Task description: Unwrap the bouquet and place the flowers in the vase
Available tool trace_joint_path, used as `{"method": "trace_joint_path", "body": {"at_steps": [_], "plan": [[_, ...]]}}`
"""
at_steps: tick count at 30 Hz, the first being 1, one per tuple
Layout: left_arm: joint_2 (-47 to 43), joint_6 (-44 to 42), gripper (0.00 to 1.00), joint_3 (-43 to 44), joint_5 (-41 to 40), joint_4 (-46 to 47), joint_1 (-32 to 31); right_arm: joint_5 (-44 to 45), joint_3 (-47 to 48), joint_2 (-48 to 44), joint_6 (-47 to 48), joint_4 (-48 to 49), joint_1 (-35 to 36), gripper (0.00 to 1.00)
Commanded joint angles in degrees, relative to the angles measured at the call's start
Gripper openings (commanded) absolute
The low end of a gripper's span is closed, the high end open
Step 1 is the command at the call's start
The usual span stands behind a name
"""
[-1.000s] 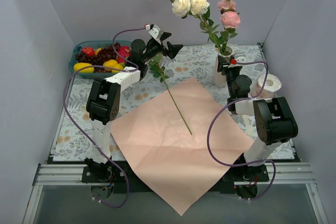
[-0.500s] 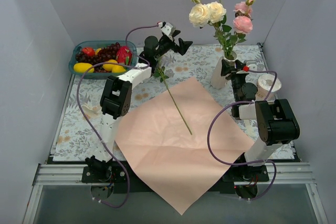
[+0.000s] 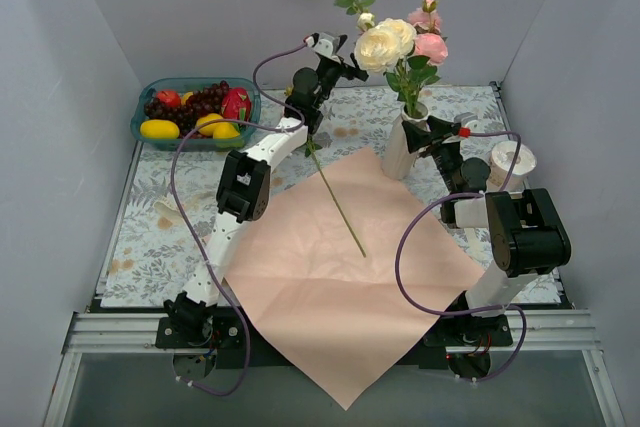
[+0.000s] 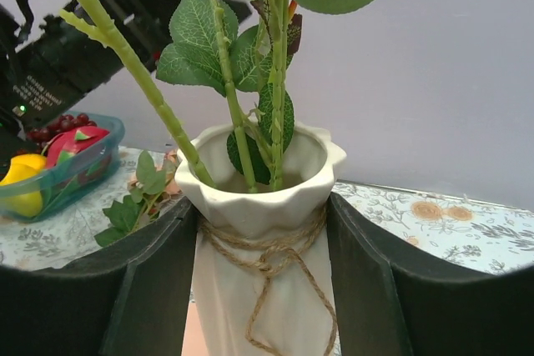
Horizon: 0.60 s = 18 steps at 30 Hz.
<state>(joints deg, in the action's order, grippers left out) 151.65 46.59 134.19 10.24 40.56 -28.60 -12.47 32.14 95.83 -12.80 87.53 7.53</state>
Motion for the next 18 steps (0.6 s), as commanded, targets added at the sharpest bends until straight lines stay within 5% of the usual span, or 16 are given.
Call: {"method": "trace_joint_path", "body": {"at_steps": [1,10,18], "plan": [[0.22,-1.94,0.98,5.29,-4.88,9.27,-1.46,-5.28,-0.85,1.73,-6.72,13.38,1.08,0.01],[-2.68,-2.9,0.98,3.54,-0.23,17.62,-2.77,-6.25,0.55,0.59,-5.22,8.54,1.17,0.01],[-4.61,-12.39,0.98,3.88,10.68,14.03,-5.32,-6.25,1.08,-0.12,-4.17,5.99,1.17,0.01]]}}
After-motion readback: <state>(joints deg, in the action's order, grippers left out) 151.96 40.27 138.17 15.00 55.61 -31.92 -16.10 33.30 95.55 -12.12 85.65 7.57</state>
